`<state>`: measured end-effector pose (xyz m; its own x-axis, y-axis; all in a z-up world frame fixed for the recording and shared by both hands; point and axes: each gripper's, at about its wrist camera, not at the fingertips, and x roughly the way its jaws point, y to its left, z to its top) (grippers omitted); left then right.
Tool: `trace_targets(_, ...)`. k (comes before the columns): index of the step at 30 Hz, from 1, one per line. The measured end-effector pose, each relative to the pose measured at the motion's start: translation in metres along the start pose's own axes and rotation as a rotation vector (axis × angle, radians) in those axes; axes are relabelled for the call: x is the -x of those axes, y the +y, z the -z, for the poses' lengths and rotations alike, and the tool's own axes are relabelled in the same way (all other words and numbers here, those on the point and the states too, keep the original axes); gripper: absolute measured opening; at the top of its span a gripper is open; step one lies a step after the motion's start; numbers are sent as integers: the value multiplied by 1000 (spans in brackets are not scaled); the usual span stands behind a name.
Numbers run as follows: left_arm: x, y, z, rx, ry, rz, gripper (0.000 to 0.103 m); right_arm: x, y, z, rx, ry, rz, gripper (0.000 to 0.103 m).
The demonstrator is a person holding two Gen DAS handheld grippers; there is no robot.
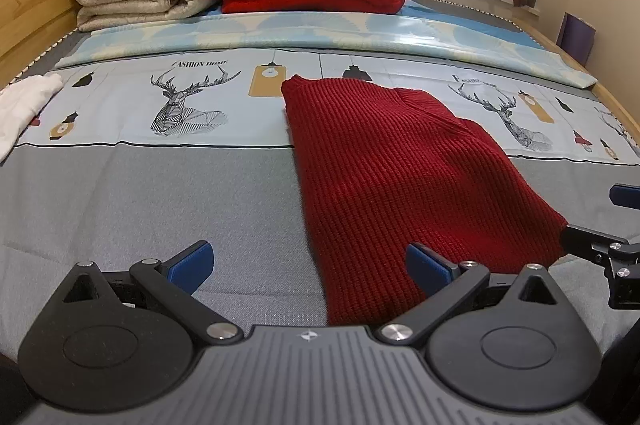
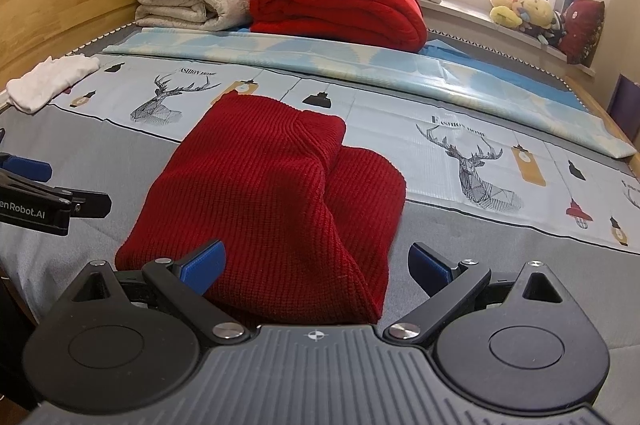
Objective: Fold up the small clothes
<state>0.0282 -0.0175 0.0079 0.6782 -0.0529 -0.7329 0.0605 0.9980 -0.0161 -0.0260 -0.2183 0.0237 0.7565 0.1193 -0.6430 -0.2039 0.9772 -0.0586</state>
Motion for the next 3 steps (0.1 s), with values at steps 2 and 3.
trace_targets(2,0,0,0,1,1,0,102,0,0,0,2,0,0,98)
trace_targets(3,0,0,0,3,2,-1,102,0,0,0,4,0,0,98)
